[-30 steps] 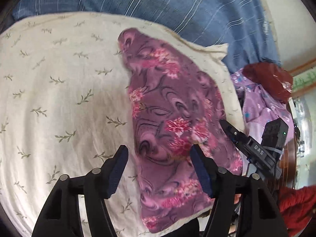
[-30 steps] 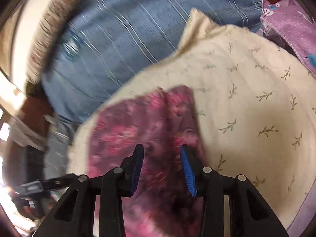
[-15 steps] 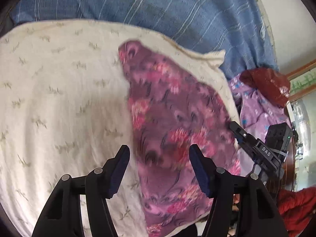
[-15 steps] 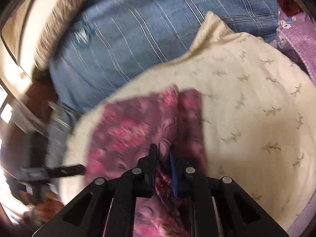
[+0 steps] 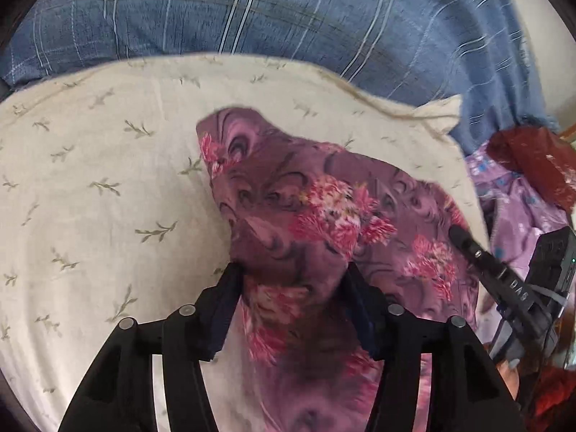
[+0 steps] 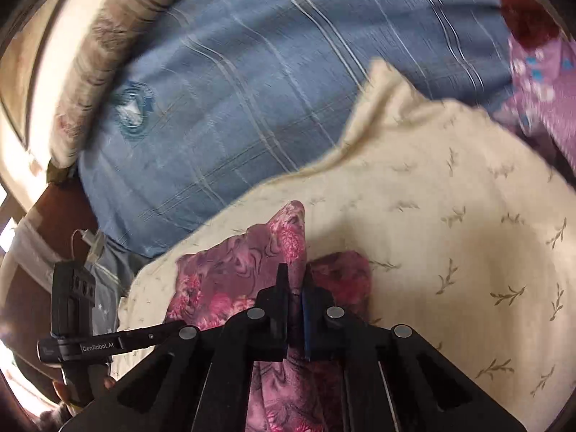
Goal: Fold small clothes
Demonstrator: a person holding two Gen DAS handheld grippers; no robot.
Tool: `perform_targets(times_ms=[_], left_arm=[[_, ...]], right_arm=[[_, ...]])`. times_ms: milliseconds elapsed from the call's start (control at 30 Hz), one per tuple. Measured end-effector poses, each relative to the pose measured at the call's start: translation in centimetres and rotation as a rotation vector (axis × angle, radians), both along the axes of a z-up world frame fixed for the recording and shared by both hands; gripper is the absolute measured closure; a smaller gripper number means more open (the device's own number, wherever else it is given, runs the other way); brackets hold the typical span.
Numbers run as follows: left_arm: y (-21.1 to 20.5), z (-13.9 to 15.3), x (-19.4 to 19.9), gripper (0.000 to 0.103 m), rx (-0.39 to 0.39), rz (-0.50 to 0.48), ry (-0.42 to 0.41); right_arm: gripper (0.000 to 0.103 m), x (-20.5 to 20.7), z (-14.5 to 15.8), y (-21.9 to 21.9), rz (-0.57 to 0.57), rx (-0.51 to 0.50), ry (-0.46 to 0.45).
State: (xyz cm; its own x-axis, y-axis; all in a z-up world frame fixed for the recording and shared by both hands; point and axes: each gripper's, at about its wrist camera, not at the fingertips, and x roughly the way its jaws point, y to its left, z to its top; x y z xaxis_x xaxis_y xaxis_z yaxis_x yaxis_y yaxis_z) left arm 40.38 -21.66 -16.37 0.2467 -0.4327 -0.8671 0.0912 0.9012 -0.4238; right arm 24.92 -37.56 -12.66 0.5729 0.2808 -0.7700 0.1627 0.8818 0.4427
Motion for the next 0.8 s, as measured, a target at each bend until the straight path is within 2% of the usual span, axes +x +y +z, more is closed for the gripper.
perform_targets(times_ms=[33, 67, 100, 133, 167, 267, 333, 400, 433, 467, 500, 533, 567, 600, 633, 700, 767, 800], left_arm=[[-0.1, -0.3, -0.1, 0.044, 0.008, 0.001, -0.01], [-0.4, 0.1, -0.2, 0.045, 0.025, -0.011, -0.031], [-0.3, 0.4, -0.2, 0.047, 0.028, -0.023, -0.029], [0.1, 1.0, -0.6, 0.052, 0.015, -0.029, -0.03], [0.9, 1.8, -1.3, 0.053, -0.012, -0.025, -0.033], [3.0, 4.3, -4.7, 0.053, -0.108, -0.044, -0.068], [3.5, 4.8, -7.4, 0.042, -0.147, -0.056, -0.096], [2.9, 3.7, -9.4, 0.04, -0.148, -0.068, -0.09], [1.8, 2.2, -9.8, 0.04, -0.099, -0.086, -0.066], [0.8, 0.4, -10.0, 0.039, -0.041, -0.106, -0.033], [0.1, -1.3, -9.9, 0.037, -0.02, -0.108, 0.001], [0.2, -1.4, -10.2, 0.036, -0.029, -0.088, -0.028], [0.2, -0.8, -10.4, 0.036, -0.026, -0.087, -0.041], [0.2, -0.2, -10.5, 0.04, -0.017, -0.096, -0.019], [0.6, 0.3, -10.6, 0.048, -0.03, -0.1, -0.002], [2.1, 1.9, -11.2, 0.051, -0.079, -0.084, -0.006], [3.8, 3.4, -12.3, 0.046, -0.104, -0.059, -0.044], [4.5, 3.6, -12.8, 0.04, -0.117, -0.046, -0.044]], right_arm=[[0.098, 0.3, -1.2, 0.4, 0.02, -0.027, 0.055], [0.098, 0.2, -1.6, 0.5, 0.019, -0.043, 0.063], [0.097, -0.1, -1.0, 0.3, 0.006, -0.039, 0.04], [0.09, -0.5, -0.1, 0.2, 0.003, -0.036, 0.028], [0.088, -1.2, 1.0, 0.0, -0.015, -0.043, 0.014], [0.088, -4.8, 4.9, -0.1, 0.042, 0.072, -0.105], [0.088, -7.8, 6.4, 0.8, 0.09, 0.089, -0.168], [0.088, -9.3, 6.0, 2.1, 0.125, 0.075, -0.174], [0.086, -9.7, 5.0, 2.7, 0.135, 0.033, -0.148], [0.084, -9.8, 3.0, 3.6, 0.147, -0.033, -0.079], [0.085, -9.7, 1.1, 4.0, 0.156, -0.079, -0.011], [0.086, -10.5, 0.2, 4.0, 0.14, -0.087, -0.048], [0.087, -11.0, 0.5, 3.9, 0.123, -0.08, -0.076], [0.086, -11.1, 1.0, 3.8, 0.112, -0.078, -0.042], [0.083, -11.5, 1.7, 3.6, 0.102, -0.06, -0.032], [0.079, -13.2, 3.8, 2.8, 0.077, -0.009, -0.087], [0.069, -14.8, 5.3, 2.0, 0.062, -0.008, -0.117], [0.06, -15.7, 5.6, 1.7, 0.054, -0.012, -0.119]])
